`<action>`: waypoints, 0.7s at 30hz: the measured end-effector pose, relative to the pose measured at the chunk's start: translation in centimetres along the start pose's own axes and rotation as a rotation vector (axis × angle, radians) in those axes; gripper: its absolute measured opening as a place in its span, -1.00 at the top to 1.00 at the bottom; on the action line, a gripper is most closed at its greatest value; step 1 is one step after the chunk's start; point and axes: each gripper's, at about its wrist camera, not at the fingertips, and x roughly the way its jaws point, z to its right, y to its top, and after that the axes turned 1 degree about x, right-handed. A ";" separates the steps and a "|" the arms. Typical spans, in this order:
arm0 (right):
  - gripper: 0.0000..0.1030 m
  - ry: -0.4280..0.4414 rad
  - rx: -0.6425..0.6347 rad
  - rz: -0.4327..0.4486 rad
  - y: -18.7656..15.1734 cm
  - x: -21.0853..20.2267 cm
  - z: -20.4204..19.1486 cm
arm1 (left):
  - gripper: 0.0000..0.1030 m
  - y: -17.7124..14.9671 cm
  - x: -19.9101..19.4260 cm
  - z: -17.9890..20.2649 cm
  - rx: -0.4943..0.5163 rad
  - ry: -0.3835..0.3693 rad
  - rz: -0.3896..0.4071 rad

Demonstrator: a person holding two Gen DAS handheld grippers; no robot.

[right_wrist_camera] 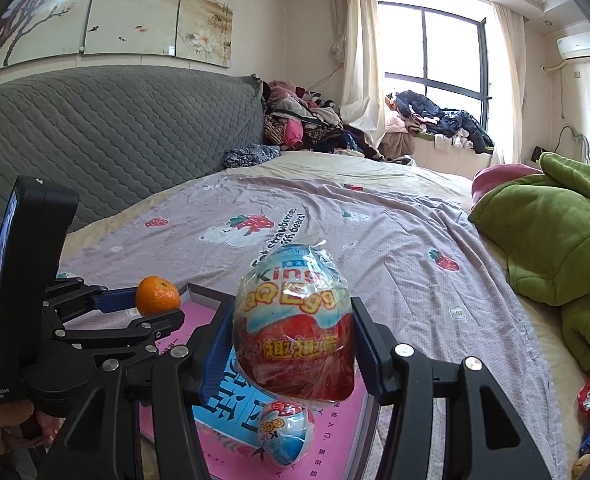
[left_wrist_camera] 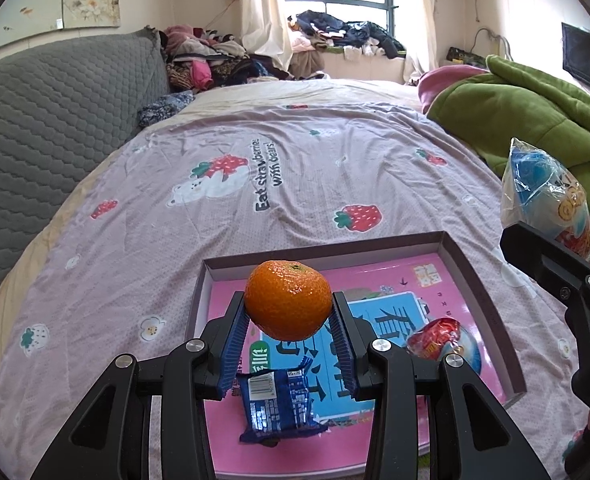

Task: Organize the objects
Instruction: 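Carry the candy bag over the pink book with the right tool while the left tool carries the orange there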

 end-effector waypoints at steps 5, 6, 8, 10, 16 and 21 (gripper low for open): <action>-0.07 -0.004 0.001 -0.009 -0.3 1.1 0.6 | 0.19 0.3 1.4 -0.1 0.006 -0.004 -0.022; -0.07 -0.003 0.002 -0.009 -0.3 1.3 0.7 | 0.19 0.3 1.9 -0.1 0.007 -0.009 -0.030; -0.07 -0.002 0.005 -0.012 -0.3 1.8 0.9 | 0.19 0.4 2.5 0.0 0.016 -0.018 -0.043; -0.07 0.000 0.005 -0.010 -0.3 2.2 1.1 | 0.19 0.4 3.3 0.0 0.013 -0.033 -0.064; -0.07 0.006 0.003 -0.044 -1.1 4.5 1.6 | 0.19 0.5 5.2 0.3 0.036 -0.013 -0.095; -0.07 0.000 0.001 -0.074 -1.8 6.3 2.1 | 0.19 0.5 7.0 0.1 0.025 -0.022 -0.131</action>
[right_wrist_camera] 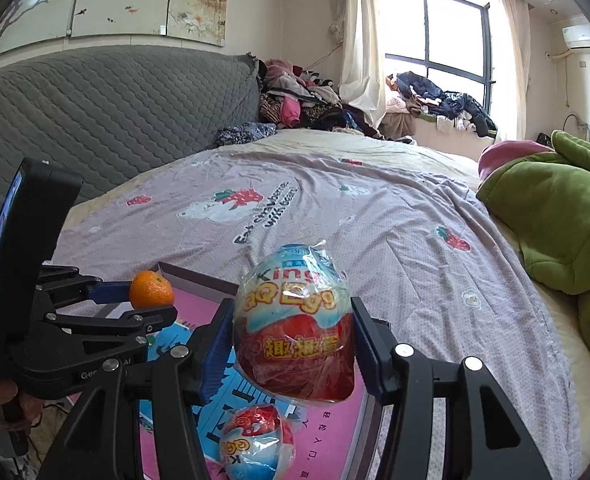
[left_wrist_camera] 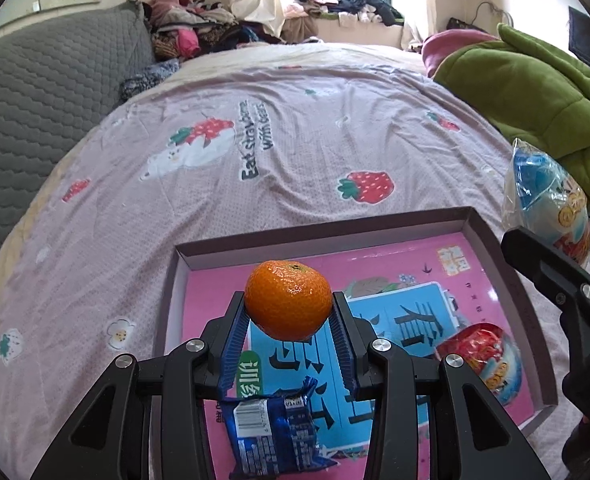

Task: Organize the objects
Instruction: 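Carry the candy bag over the pink book with the right tool while the left tool carries the orange there, then lower and release the candy bag onto the book with the right tool while the left tool releases the orange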

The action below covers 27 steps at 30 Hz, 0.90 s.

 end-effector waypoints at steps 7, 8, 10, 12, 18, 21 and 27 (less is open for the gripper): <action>-0.07 -0.014 0.012 -0.043 -0.9 2.0 0.8 | 0.19 0.1 2.2 0.6 0.024 0.006 -0.044; -0.07 -0.017 0.012 -0.050 -1.0 2.3 0.9 | 0.19 0.1 2.4 0.7 0.031 0.009 -0.047; -0.07 -0.022 0.020 -0.068 -1.4 2.9 1.2 | 0.19 0.2 2.8 0.9 0.034 0.000 -0.056; -0.07 -0.018 0.032 -0.095 -1.7 3.6 1.5 | 0.19 0.1 3.2 1.2 0.047 0.002 -0.066; -0.07 -0.034 0.055 -0.157 -2.7 5.2 2.2 | 0.19 -0.1 4.2 2.3 0.078 -0.009 -0.092; -0.07 -0.039 0.061 -0.179 -3.0 5.5 2.2 | 0.19 -0.3 4.7 2.7 0.086 -0.011 -0.105; -0.07 -0.049 0.045 -0.213 -3.3 6.0 1.8 | 0.19 -0.6 5.2 2.7 0.085 -0.014 -0.122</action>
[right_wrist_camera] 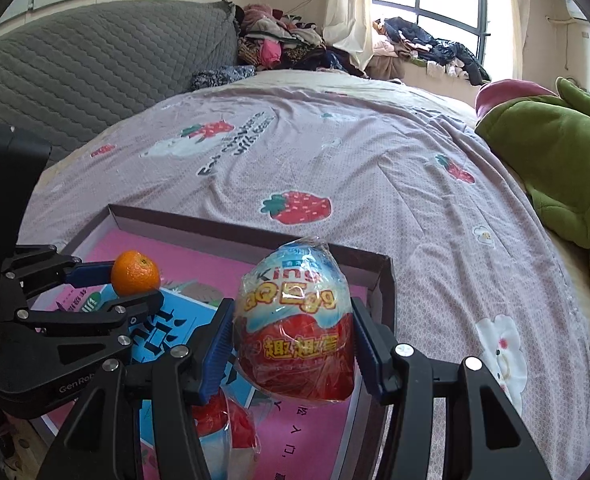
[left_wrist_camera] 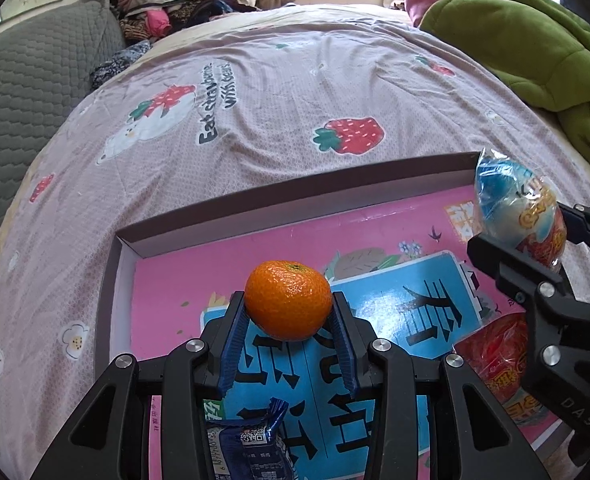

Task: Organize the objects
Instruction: 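Lower and release the candy bag onto the book with the right tool while the left tool releases the orange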

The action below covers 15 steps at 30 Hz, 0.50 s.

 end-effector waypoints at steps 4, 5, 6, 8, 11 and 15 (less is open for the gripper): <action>-0.07 -0.008 -0.003 -0.014 0.0 0.2 -0.1 | 0.19 -0.1 0.3 0.0 -0.002 -0.009 -0.012; -0.07 -0.008 -0.005 -0.017 -0.1 0.3 -0.1 | 0.18 -0.1 0.3 0.0 -0.004 -0.010 -0.012; -0.07 -0.014 -0.007 -0.021 -0.1 0.3 -0.1 | 0.18 -0.1 0.3 0.0 -0.006 -0.010 -0.015; -0.08 -0.018 -0.011 -0.031 -0.1 0.5 -0.2 | 0.18 -0.1 0.3 0.0 -0.005 -0.009 -0.019; -0.08 -0.005 -0.001 -0.049 -0.2 0.6 -0.2 | 0.17 -0.1 0.3 -0.2 -0.016 -0.018 -0.028; -0.08 -0.018 -0.014 -0.060 -0.3 0.9 -0.6 | 0.17 -0.1 0.3 -0.5 -0.028 -0.030 -0.035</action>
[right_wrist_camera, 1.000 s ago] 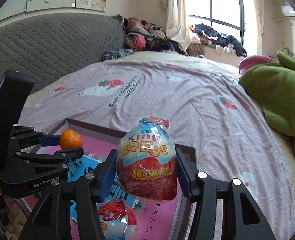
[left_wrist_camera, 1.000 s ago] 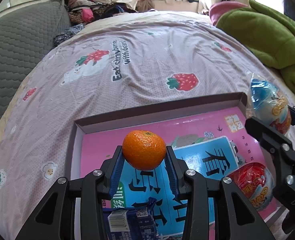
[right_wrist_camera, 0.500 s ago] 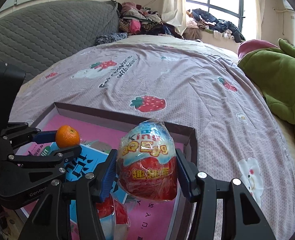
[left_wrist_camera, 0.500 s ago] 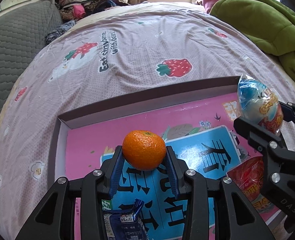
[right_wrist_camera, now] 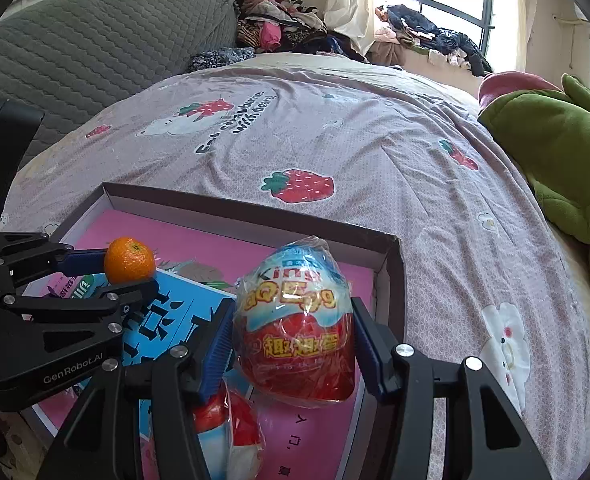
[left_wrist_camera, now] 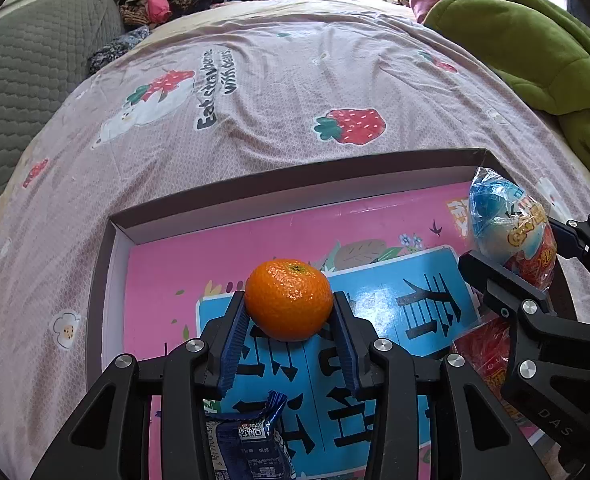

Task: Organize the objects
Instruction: 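Lower and release the candy bag onto the book with the right tool while the left tool releases the orange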

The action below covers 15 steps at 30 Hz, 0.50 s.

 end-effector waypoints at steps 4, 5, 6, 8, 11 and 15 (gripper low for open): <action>-0.08 -0.001 0.013 -0.008 0.0 0.0 0.1 | 0.16 -0.2 -0.1 0.0 0.001 0.008 -0.010; -0.08 0.002 0.015 -0.011 0.0 0.0 0.1 | 0.16 -0.2 -0.1 -0.1 0.000 0.013 -0.011; -0.11 0.003 0.016 -0.013 0.0 0.0 0.1 | 0.12 -0.2 -0.1 -0.2 -0.006 0.010 -0.012; -0.15 0.011 0.013 -0.018 0.0 0.0 0.1 | 0.01 -0.3 -0.3 -0.5 -0.024 -0.011 -0.018; -0.20 0.021 0.021 -0.014 0.1 -0.1 0.2 | 0.00 -0.4 -0.7 -0.9 -0.039 -0.010 -0.012; -0.24 0.026 0.030 -0.004 0.2 -0.5 0.2 | -0.20 -0.3 -1.6 -1.1 -0.043 -0.007 0.006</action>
